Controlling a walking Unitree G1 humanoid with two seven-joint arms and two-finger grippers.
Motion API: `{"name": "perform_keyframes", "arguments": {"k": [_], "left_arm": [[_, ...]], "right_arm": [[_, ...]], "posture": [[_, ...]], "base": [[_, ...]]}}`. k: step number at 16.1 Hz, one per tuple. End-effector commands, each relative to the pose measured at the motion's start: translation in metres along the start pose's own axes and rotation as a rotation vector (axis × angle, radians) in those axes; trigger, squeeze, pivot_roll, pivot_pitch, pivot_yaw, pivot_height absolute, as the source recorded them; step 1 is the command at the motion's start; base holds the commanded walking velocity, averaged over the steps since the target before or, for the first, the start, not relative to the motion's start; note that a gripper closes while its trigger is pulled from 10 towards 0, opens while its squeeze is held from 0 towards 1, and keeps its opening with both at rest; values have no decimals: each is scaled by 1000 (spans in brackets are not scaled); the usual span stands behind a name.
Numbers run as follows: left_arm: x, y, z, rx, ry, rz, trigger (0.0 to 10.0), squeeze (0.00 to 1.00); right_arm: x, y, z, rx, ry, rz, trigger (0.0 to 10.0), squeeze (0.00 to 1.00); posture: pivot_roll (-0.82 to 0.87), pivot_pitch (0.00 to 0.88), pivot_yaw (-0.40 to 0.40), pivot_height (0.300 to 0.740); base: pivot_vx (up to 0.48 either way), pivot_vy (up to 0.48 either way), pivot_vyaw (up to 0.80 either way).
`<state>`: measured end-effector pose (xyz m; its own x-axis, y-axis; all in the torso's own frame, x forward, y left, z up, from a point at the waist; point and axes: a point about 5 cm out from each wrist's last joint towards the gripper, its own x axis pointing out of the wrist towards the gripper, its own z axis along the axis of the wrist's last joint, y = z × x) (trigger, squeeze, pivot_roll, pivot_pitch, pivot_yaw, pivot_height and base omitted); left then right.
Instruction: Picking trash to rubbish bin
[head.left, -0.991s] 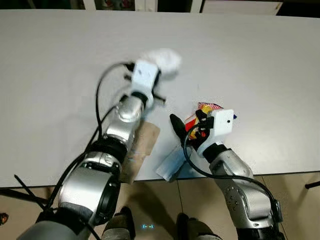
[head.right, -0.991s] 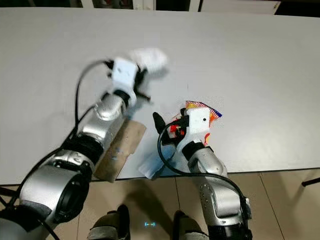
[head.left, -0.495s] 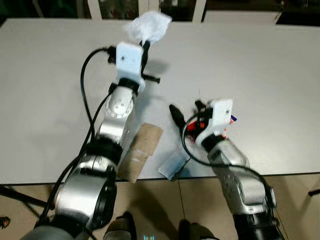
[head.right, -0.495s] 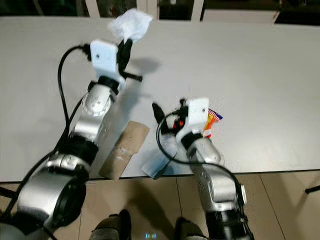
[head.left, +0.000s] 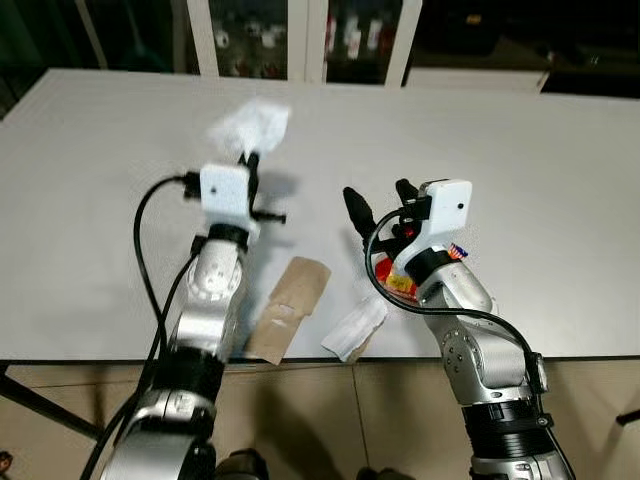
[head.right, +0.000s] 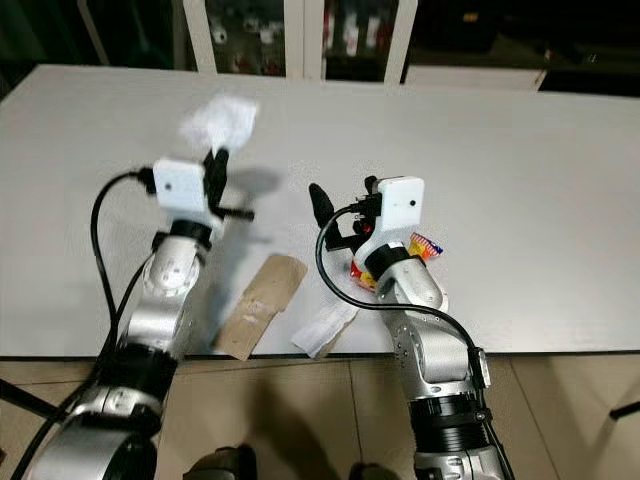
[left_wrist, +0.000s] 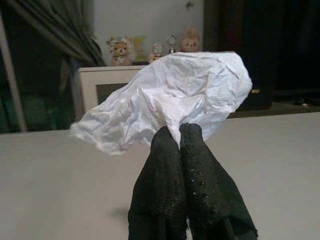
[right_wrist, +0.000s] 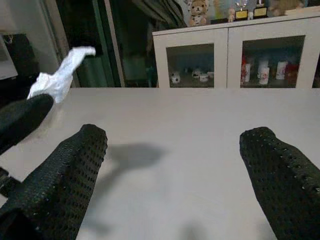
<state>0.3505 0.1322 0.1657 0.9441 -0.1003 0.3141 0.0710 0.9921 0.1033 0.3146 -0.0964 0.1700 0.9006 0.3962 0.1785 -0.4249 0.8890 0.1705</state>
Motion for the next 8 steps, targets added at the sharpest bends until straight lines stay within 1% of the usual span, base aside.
{"name": "perform_keyframes", "arguments": {"k": [1,4,5,6,8], "left_arm": [[-4,-5,-1,2,11,4,10000,0],[-19,-7,-7,-3,63,8,10000,0],[-27,-5,-15,21,103,-21,10000,0],[-30,-4,-18,36,116,-35,10000,0],[-36,2,-26,73,162,-56,10000,0]], "right_arm": [[2,-5,1,-11,-6,-16,10000,0],[3,-11,0,-22,-12,-71,10000,0],[1,-19,-1,-40,-9,-115,10000,0],[0,-20,-1,-54,-6,-123,10000,0],[-4,-30,-7,-53,16,-184,10000,0]], "posture": [[-32,15,-50,740],[-27,14,-53,740],[-29,17,-46,740],[-31,19,-42,740],[-32,25,-33,740]], "base": [[0,0,0],[0,0,0],[0,0,0],[0,0,0],[0,0,0]]}}
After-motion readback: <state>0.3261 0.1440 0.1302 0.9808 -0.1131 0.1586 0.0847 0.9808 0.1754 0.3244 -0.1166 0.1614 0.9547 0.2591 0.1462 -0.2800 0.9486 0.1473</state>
